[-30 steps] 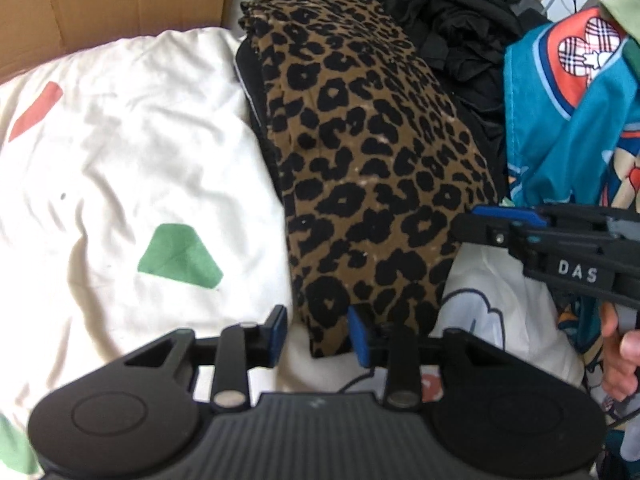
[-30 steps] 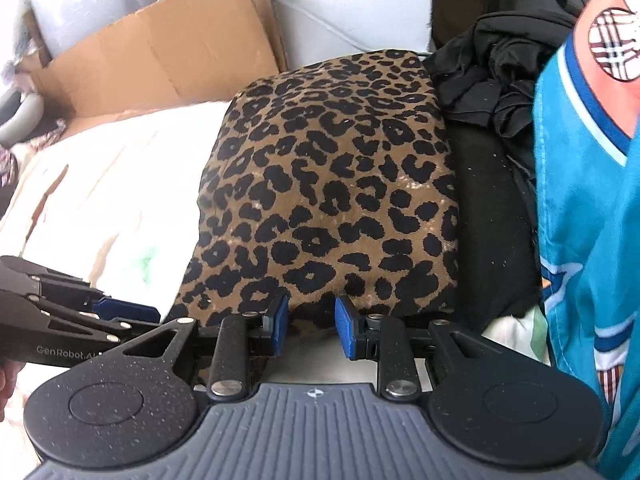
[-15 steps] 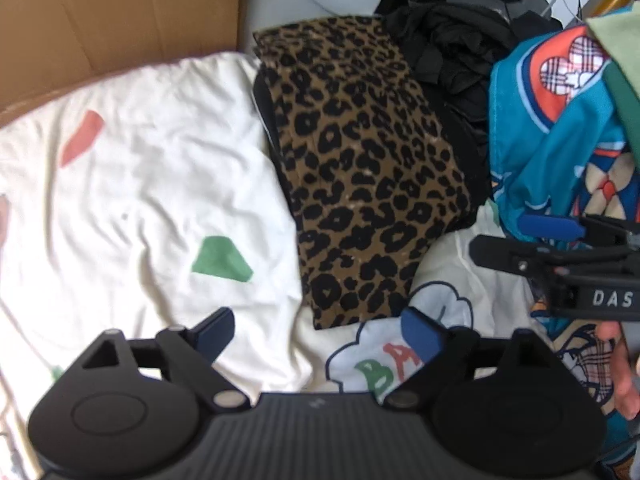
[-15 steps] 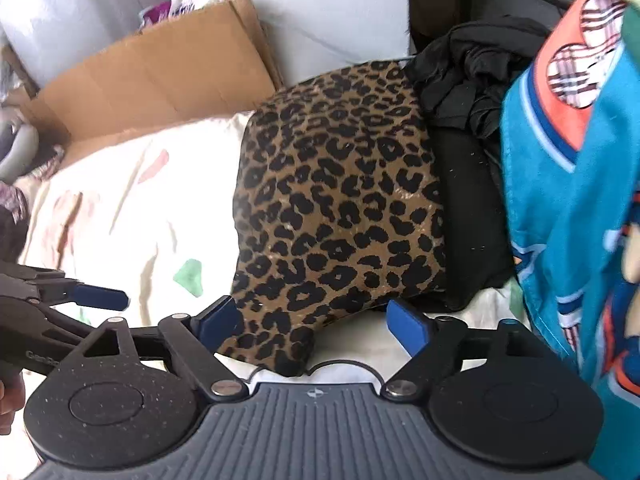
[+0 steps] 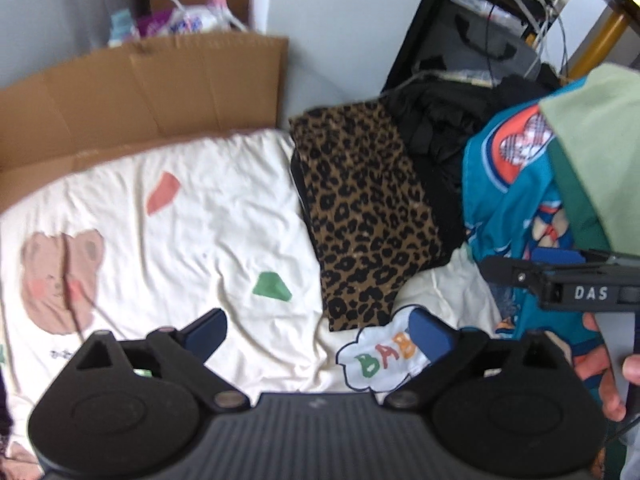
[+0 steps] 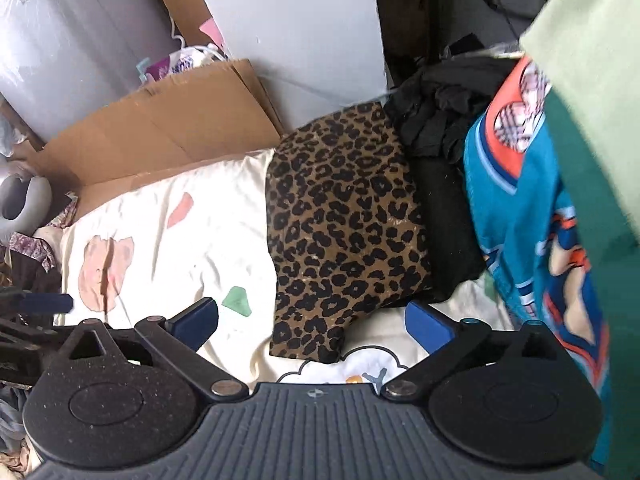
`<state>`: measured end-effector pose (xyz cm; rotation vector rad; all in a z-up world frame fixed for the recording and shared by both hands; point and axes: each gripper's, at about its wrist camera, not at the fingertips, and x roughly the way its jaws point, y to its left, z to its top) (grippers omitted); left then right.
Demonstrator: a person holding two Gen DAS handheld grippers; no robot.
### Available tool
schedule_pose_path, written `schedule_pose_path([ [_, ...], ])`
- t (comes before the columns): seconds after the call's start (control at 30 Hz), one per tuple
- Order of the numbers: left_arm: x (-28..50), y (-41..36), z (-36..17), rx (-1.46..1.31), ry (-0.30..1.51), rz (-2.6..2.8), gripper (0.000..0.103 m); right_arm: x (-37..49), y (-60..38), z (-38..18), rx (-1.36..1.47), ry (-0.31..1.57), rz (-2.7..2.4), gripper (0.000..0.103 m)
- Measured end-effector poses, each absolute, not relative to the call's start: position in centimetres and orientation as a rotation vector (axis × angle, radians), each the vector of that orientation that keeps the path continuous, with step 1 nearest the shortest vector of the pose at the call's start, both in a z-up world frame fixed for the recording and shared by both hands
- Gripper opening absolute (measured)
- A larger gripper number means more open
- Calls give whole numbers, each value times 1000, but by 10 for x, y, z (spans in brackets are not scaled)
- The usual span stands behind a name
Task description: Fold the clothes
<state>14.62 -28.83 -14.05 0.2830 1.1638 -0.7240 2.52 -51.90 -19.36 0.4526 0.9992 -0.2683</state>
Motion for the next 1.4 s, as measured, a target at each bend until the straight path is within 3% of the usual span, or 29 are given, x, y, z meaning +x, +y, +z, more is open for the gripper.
schedule_pose_path([
  [0.97,112,-109,40,189,1037,-449,102,-12,-441,-14,353,967,-242,102],
  [1.4,78,-27,99,200,989,-349,102,-35,-392,37,321,938,-186,102],
])
